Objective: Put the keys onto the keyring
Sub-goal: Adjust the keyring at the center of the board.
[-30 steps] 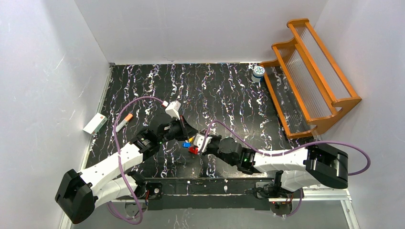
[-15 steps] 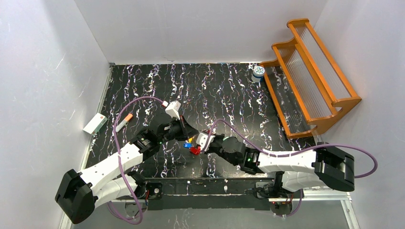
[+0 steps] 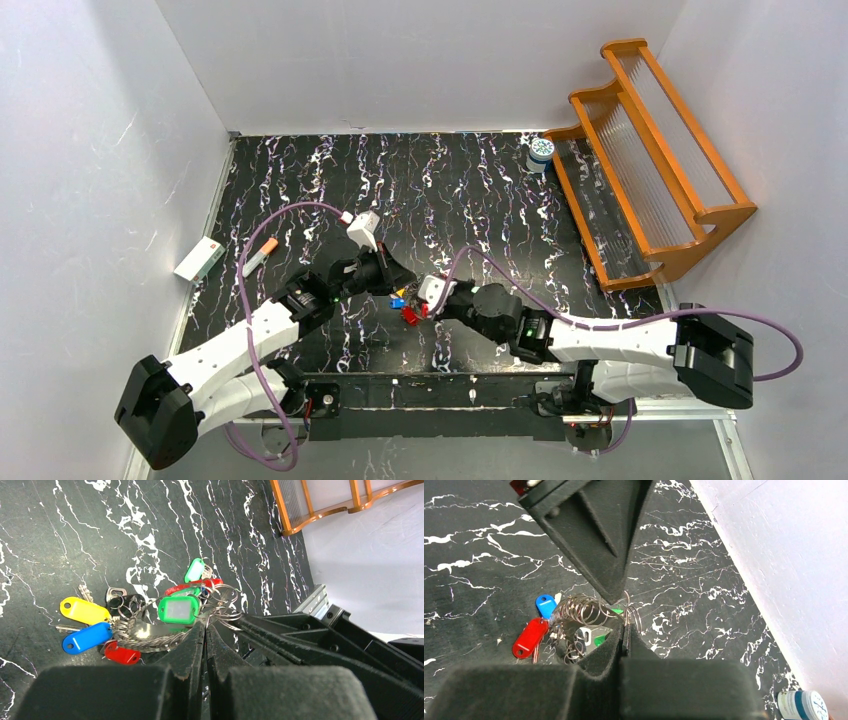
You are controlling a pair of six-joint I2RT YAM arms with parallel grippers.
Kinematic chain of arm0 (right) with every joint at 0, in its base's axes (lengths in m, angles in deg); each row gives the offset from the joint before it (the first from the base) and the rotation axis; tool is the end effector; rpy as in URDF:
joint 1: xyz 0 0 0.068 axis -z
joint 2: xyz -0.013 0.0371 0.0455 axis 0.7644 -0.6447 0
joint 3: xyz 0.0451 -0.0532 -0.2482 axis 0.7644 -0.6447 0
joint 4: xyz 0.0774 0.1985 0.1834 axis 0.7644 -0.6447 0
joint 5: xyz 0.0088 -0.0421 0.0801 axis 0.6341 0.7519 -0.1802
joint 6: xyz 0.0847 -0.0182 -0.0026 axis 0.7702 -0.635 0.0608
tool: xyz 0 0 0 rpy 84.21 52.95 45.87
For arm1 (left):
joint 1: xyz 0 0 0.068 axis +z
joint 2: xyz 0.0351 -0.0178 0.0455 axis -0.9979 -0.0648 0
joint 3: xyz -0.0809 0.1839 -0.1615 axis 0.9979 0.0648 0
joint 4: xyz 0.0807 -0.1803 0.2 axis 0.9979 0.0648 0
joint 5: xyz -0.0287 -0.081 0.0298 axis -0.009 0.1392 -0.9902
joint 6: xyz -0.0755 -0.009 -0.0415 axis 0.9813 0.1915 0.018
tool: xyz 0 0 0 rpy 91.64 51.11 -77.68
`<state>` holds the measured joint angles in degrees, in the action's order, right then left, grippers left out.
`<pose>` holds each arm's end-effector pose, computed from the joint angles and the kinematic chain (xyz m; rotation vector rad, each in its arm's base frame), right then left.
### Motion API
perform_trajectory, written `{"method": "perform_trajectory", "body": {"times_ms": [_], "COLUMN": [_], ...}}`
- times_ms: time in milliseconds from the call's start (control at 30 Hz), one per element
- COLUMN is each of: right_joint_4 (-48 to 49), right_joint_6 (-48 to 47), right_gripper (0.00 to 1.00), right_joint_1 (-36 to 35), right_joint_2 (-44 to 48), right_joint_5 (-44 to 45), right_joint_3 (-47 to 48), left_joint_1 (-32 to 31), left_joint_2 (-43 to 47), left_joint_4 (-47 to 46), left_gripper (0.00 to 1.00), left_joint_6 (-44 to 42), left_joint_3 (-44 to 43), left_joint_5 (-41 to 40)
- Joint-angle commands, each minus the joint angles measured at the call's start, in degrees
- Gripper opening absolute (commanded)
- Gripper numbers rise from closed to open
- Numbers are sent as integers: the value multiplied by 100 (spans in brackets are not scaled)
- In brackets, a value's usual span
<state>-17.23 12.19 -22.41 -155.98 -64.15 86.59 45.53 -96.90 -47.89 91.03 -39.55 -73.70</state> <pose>0.1239 0.2922 0.2031 -1.1186 1.2649 0.2182 0.2145 -0.2005 0.2273 0.0551 2.0432 -1.1279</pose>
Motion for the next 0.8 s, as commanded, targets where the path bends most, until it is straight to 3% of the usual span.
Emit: {"method": "perform_trajectory", "body": {"times_ms": [0, 267, 567, 600, 700, 767], "right_joint_4": [-32, -670, -787, -752, -624, -578], "right_joint_6": [459, 1157, 1524, 1574, 1672, 1689], "right_gripper": [1, 1, 1, 8, 48, 58], "right_joint_1": [350, 1202, 1400, 1431, 1544, 1589], "right_joint_2": [427, 632, 644, 674, 799, 855], "right_joint_5": [-602, -2624, -2917, -2924, -3031, -3085], "right_joint_3": [-28, 148, 174, 162, 118, 109], "left_joint_1": [-12, -11, -12, -12, -11, -12], "left_joint_2": [204, 239, 388, 415, 471, 477], "left_joint_4": [155, 290, 228, 212, 179, 178], "left_gripper": [0, 0, 0, 0, 0, 0], "left_joint_6": [-207, -450, -541, -554, -600, -635], "left_joint_3": [-135, -241, -289, -286, -287, -298], "left_joint_5": [-147, -252, -205, -193, -164, -147]}}
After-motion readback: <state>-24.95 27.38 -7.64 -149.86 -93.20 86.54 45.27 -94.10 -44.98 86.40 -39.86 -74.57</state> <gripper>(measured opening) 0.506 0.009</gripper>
